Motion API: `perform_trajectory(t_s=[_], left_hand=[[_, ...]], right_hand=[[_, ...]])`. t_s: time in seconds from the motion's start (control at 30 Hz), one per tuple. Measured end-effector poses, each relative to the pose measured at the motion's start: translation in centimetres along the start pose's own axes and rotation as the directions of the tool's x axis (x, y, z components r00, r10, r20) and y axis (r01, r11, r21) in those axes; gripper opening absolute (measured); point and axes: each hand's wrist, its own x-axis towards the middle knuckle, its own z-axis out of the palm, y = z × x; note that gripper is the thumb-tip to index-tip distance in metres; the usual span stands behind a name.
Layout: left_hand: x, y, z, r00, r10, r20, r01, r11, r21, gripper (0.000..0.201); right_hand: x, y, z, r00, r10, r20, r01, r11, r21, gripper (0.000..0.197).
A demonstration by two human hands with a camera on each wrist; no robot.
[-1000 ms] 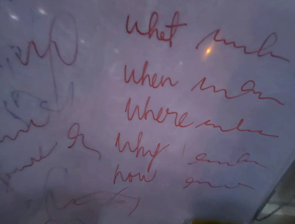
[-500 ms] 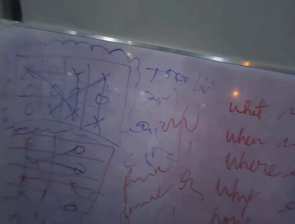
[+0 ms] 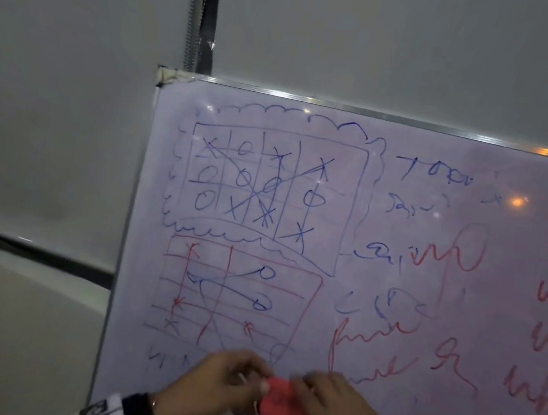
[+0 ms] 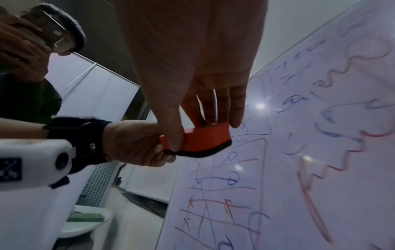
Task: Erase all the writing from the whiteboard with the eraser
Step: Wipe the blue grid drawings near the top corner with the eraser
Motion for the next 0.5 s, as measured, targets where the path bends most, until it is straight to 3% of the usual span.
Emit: perform_trajectory(t_s=[0.03, 0.1, 0.23, 0.3, 0.4, 0.43, 0.5], left_hand=[[0.6, 0.4, -1.8, 0.999, 0.035, -0.002, -0.035, 0.998, 0.049, 0.011], [1.8, 0.8, -6.5, 0.993, 0.119, 0.003, -0.118, 0.978, 0.17, 0.013], [4.6, -0.3, -17.3, 0.962, 0.205, -0.181, -0.126, 0.92, 0.371, 0.021], [6.2, -1.3, -22.9, 0.902, 0.239, -0.36, -0.094, 0.922, 0.376, 0.021], [8.9, -3.1, -30.8, 0.745, 0.23, -0.627, -0.053, 0.956, 0.288, 0.014], [10.1, -3.6, -32.9, 0.696, 0.218, -0.684, -0.045, 0.964, 0.261, 0.013], [12.2, -3.9, -35.7, 0.64, 0.219, -0.736, -0.045, 0.968, 0.248, 0.019]], right_hand=[[1.7, 0.1, -0.5, 0.998, -0.066, -0.019, 0.065, 0.997, -0.032, 0.056], [5.8, -0.1, -1.6, 0.995, -0.064, -0.076, 0.058, 0.996, -0.069, 0.06], [14.2, -0.7, -2.6, 0.983, 0.089, -0.162, -0.097, 0.994, -0.041, 0.051], [18.3, -0.6, -2.4, 0.972, 0.165, -0.165, -0.176, 0.983, -0.054, 0.05], [23.5, -0.2, -2.4, 0.923, 0.312, -0.225, -0.327, 0.945, -0.032, 0.046], [25.0, 0.0, -2.6, 0.905, 0.341, -0.256, -0.357, 0.934, -0.017, 0.046], [27.9, -0.1, -2.8, 0.89, 0.352, -0.289, -0.372, 0.928, -0.015, 0.045]])
